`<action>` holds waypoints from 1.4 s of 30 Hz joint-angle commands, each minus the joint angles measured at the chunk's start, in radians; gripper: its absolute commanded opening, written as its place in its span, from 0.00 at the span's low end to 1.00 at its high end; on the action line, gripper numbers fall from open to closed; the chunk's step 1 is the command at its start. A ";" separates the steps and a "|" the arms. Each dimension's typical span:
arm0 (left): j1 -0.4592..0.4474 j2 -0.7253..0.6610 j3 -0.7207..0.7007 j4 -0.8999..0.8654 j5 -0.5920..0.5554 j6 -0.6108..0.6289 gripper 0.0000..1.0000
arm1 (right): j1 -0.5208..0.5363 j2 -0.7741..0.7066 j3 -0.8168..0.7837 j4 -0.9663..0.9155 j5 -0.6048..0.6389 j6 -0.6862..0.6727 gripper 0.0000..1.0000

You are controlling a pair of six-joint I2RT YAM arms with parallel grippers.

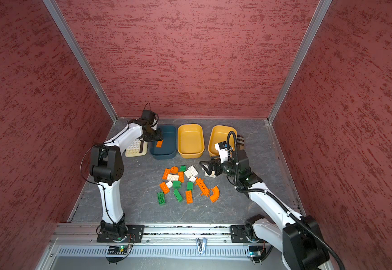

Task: Sort the legos into containers by color
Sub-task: Place the lego in the container, then move the lego to the center of the table.

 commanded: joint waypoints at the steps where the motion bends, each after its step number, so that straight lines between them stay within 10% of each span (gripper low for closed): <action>1: -0.046 -0.146 -0.096 -0.007 0.027 -0.030 0.59 | 0.008 -0.001 0.022 -0.004 0.026 -0.025 0.99; 19: -0.242 -0.535 -0.745 0.181 0.071 -0.283 0.55 | 0.010 0.004 0.001 -0.008 0.024 -0.039 0.99; 42: -0.279 -0.317 -0.676 0.245 -0.009 -0.286 0.47 | 0.012 0.020 -0.007 -0.021 0.038 -0.057 0.99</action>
